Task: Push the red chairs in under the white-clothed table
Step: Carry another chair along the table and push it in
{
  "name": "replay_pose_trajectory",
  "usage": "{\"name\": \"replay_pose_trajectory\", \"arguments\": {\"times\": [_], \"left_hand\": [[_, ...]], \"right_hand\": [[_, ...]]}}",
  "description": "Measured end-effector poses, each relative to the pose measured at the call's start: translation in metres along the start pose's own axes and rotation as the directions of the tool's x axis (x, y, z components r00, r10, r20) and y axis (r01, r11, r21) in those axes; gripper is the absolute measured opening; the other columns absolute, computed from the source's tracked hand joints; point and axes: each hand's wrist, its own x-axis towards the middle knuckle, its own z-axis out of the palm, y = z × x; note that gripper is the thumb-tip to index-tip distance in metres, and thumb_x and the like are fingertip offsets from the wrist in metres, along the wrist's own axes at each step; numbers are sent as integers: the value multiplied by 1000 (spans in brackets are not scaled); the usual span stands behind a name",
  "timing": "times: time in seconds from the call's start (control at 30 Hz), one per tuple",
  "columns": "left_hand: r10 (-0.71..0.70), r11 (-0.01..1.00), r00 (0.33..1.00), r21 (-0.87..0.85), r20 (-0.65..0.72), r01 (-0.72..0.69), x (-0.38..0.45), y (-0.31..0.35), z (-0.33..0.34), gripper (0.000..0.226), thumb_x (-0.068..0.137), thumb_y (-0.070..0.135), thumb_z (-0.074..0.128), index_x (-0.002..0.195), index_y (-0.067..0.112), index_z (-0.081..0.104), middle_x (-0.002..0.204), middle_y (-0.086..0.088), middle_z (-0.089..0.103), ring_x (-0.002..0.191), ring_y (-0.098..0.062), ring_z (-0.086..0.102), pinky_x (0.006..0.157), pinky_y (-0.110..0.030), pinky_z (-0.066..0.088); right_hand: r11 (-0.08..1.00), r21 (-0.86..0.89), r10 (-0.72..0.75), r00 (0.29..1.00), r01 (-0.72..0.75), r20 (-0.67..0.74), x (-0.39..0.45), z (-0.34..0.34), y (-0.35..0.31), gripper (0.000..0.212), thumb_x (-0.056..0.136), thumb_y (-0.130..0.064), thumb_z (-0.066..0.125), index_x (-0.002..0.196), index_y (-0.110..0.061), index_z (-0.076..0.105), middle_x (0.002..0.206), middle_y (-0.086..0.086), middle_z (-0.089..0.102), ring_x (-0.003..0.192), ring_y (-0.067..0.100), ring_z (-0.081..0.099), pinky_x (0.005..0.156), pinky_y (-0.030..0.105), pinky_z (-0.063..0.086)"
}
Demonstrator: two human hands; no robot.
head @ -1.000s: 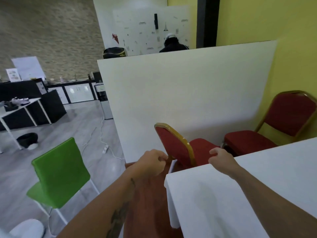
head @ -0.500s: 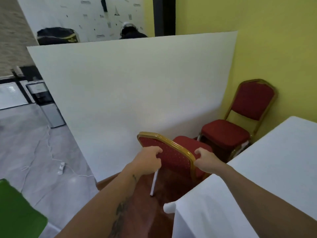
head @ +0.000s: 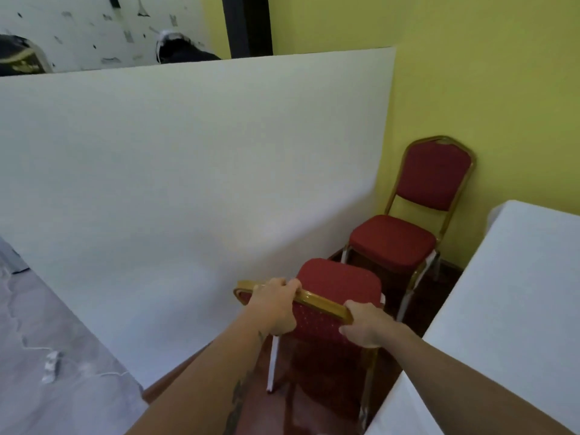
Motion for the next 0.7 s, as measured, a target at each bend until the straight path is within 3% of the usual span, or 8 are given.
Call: {"name": "replay_pose_trajectory", "arguments": {"times": [0.1, 0.17, 0.23, 0.3, 0.4, 0.5, 0.63, 0.7], "left_hand": [[88, 992, 996, 86, 6, -88, 28, -9, 1, 44, 76, 16, 61, 114, 26, 39, 94, 4, 51, 91, -25, 52, 94, -47, 43], [145, 976, 988, 155, 54, -152, 49, -13, 2, 41, 78, 20, 61, 114, 23, 43, 96, 0, 53, 92, -28, 56, 84, -44, 48], [215, 957, 972, 180, 90, -228, 69, -16, 6, 29, 78, 21, 61, 103, 25, 48, 100, -3, 59, 92, -28, 58, 77, -41, 50], [290, 935, 950, 180, 117, -307, 85, -19, 10, 21, 76, 22, 61, 94, 28, 51, 94, -1, 59, 92, -27, 61, 79, -41, 53], [407, 890, 902, 162, 142, -427, 101, -27, 19, 27, 72, 25, 60, 99, 27, 61, 98, -1, 63, 94, -28, 62, 74, -40, 51], [529, 837, 837, 82, 139, -542, 108, -38, 25, 30, 68, 32, 62, 99, 32, 63, 97, 2, 64, 88, -26, 61, 69, -38, 43], [677, 730, 729, 38, 103, -683, 109, -51, 28, 30, 70, 42, 63, 99, 35, 63, 96, 8, 66, 83, -21, 60, 70, -36, 42], [722, 684, 685, 46, 97, -728, 109, -57, 28, 32, 70, 44, 63, 101, 36, 63, 97, 9, 66, 84, -21, 61, 70, -36, 41]], "right_hand": [[998, -52, 23, 997, -27, -68, 5, 7, 7, 22, 89, -45, 55, 106, -31, 54, 106, 0, 63, 100, 27, 62, 88, 44, 49], [998, -30, 54, 997, -56, -58, 9, 8, 8, 28, 86, -46, 56, 110, -33, 55, 109, 1, 61, 103, 27, 61, 88, 43, 48], [994, 16, 111, 991, -110, -76, 11, 12, 6, 31, 81, -44, 58, 111, -35, 56, 108, 0, 61, 102, 27, 61, 84, 40, 47], [981, 99, 181, 974, -168, -135, 10, 19, 2, 27, 76, -39, 60, 103, -35, 57, 100, -4, 62, 95, 24, 63, 78, 36, 47], [932, 259, 320, 914, -256, -251, 6, 33, -11, 21, 69, -31, 61, 89, -32, 57, 87, -8, 63, 81, 18, 63, 67, 31, 47], [896, 326, 406, 853, -300, -329, 3, 46, -26, 16, 68, -25, 63, 78, -34, 53, 74, -15, 58, 68, 9, 58, 54, 22, 36], [851, 336, 515, 767, -404, -382, -4, 62, -43, 18, 72, -20, 66, 84, -31, 60, 78, -11, 59, 74, 15, 57, 58, 27, 39], [834, 350, 541, 755, -426, -371, -9, 68, -52, 17, 75, -19, 67, 86, -30, 60, 80, -11, 59, 71, 11, 56, 55, 23, 36]]}}
